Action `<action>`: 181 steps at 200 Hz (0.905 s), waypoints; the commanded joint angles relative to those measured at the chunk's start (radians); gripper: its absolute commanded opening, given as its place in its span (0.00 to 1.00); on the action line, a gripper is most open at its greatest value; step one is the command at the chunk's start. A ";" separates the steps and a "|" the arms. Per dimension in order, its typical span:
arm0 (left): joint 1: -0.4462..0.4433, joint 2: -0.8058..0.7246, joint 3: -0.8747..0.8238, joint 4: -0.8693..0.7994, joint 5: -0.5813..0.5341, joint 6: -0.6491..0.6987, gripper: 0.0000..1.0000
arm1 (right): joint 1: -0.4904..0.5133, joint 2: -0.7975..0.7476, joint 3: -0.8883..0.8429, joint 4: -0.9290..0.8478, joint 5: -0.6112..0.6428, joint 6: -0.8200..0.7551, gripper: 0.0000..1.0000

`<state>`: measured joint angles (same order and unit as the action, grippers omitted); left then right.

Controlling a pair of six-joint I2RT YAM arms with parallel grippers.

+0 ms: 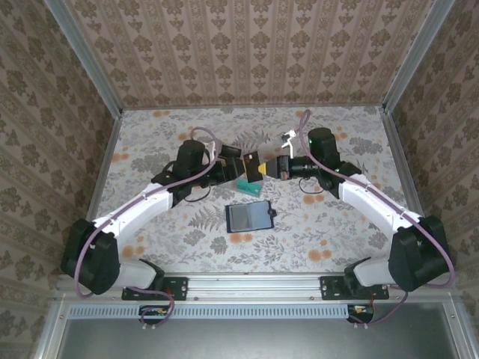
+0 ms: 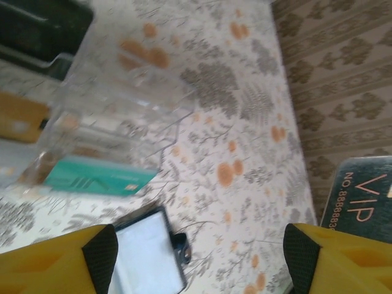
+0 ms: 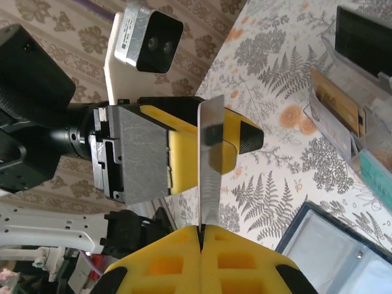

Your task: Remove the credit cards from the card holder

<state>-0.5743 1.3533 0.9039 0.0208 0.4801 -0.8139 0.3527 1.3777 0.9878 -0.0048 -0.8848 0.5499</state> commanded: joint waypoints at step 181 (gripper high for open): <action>0.032 0.033 0.032 0.275 0.119 -0.141 0.58 | -0.054 0.118 0.086 0.065 -0.066 0.132 0.00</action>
<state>-0.5423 1.3899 0.9367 0.1947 0.5491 -0.9215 0.3035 1.4796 1.0348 0.0273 -0.9279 0.6556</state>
